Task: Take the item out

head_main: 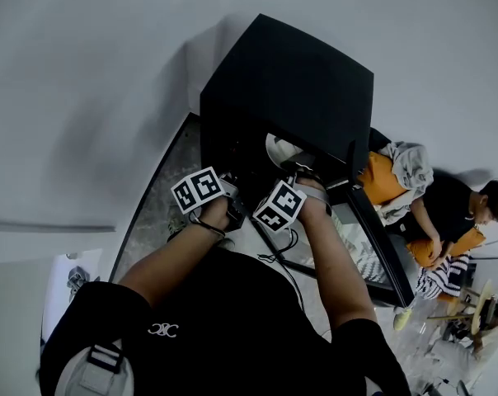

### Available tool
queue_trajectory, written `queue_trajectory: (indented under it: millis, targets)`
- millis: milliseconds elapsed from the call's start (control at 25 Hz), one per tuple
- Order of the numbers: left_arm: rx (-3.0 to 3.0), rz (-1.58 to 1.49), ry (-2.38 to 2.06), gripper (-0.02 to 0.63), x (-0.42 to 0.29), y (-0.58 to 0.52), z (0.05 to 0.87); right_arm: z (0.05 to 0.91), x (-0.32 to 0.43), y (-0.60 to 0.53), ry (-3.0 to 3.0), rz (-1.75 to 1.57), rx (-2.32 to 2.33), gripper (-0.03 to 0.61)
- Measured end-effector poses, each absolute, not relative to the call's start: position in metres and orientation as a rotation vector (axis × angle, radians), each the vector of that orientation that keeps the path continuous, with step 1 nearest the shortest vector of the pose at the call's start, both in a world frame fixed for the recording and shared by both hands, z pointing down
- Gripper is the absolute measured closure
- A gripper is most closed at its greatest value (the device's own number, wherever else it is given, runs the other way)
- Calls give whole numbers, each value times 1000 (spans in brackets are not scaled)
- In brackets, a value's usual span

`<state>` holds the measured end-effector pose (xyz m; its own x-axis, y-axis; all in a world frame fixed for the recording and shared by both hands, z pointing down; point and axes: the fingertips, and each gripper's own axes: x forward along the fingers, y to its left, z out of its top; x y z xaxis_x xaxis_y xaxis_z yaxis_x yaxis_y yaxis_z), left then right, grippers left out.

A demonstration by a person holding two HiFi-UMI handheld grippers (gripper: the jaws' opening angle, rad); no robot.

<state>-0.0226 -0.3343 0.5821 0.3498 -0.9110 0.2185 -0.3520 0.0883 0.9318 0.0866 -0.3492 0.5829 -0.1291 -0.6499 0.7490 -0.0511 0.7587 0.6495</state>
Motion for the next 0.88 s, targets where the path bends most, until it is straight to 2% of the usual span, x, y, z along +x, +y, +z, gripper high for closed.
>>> queue_trajectory:
  millis: [880]
  targets:
    - [1469,-644,-1228,548,-24,-340,579,572,97,-299,-1803,-554,726,520]
